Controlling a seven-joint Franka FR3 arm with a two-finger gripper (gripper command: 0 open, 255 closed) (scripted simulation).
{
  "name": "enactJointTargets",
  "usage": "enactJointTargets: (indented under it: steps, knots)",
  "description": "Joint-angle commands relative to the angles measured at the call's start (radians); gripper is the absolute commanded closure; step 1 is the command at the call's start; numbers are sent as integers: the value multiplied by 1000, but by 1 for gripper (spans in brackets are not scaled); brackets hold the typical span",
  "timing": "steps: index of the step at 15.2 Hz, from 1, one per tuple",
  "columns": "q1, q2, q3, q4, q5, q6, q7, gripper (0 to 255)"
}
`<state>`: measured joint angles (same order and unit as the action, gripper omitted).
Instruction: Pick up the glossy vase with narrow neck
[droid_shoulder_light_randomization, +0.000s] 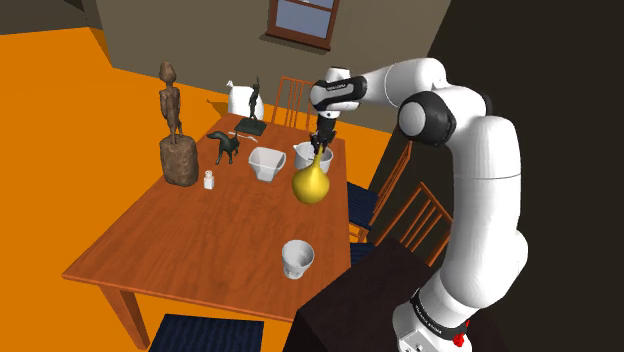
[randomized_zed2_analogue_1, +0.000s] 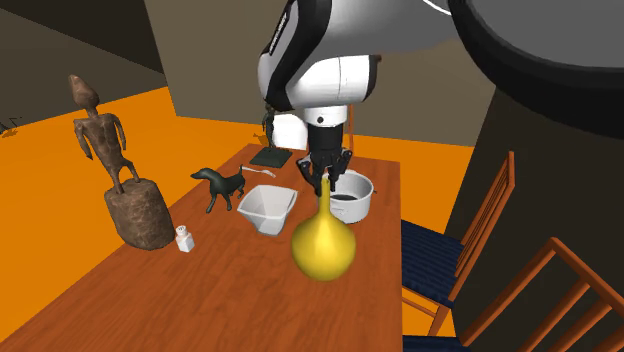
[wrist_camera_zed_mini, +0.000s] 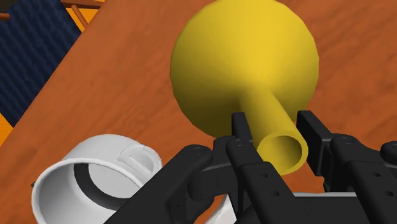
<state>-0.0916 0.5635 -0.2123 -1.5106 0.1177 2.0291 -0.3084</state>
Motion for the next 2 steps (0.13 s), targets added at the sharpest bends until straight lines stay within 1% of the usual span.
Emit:
enactJointTargets:
  steps: [1, 2]
  knots:
    - [0, -6, -1, 10, -1, -14, 0, 255]
    - [0, -6, -1, 10, -1, -14, 0, 255]
